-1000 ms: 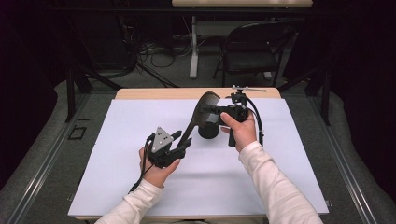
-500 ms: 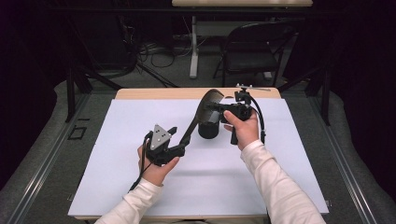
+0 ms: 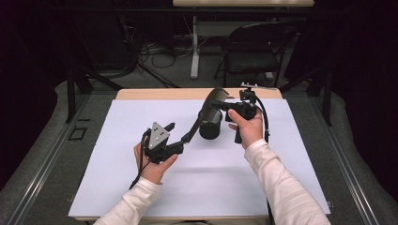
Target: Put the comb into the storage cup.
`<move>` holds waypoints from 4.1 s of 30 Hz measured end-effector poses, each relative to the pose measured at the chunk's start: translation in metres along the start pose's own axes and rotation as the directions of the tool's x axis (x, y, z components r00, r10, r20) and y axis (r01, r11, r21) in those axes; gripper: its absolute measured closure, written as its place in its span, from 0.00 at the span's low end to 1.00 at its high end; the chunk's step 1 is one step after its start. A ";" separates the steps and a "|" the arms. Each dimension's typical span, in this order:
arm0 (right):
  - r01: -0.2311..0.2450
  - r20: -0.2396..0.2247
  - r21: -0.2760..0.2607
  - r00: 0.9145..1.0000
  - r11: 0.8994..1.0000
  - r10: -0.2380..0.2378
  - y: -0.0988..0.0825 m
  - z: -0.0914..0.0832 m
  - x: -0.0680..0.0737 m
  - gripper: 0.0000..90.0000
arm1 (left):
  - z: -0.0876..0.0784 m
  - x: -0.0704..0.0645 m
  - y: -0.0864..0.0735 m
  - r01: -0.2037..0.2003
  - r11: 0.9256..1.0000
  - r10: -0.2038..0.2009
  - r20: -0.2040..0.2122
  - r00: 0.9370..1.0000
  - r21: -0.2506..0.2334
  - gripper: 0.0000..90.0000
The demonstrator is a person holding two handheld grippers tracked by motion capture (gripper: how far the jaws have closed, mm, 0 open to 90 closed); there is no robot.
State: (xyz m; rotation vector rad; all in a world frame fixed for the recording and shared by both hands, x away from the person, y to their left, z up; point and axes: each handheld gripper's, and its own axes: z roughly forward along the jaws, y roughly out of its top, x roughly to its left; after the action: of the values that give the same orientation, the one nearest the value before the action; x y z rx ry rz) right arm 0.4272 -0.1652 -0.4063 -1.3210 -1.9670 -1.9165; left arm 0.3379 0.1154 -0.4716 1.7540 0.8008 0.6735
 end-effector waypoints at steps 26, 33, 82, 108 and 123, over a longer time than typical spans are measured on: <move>0.056 0.086 -0.006 0.995 0.998 -0.055 0.019 -0.006 0.007 0.96 | -0.002 0.012 0.003 0.070 0.997 -0.072 0.030 0.997 0.044 0.23; 0.067 0.110 -0.002 0.992 0.998 -0.066 0.023 -0.005 0.006 0.96 | -0.001 0.016 0.001 0.104 0.991 -0.107 0.029 0.994 0.082 0.18; 0.135 0.276 -0.057 0.955 0.989 -0.114 0.057 -0.010 0.006 0.96 | -0.016 0.034 0.001 0.167 0.983 -0.170 0.042 0.985 0.070 0.17; 0.151 0.366 -0.043 0.922 0.988 -0.125 0.053 0.006 -0.012 0.96 | -0.018 0.038 0.000 0.177 0.982 -0.180 0.035 0.983 0.071 0.17; 0.146 0.386 -0.028 0.914 0.989 -0.124 0.048 0.020 -0.019 0.96 | -0.019 0.041 0.000 0.185 0.980 -0.188 0.031 0.982 0.069 0.17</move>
State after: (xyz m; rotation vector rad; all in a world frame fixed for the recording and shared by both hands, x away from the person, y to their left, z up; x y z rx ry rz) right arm 0.4780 -0.1657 -0.3851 -1.7328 -2.2457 -1.8983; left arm 0.3484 0.1586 -0.4637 1.7194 0.9579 0.4928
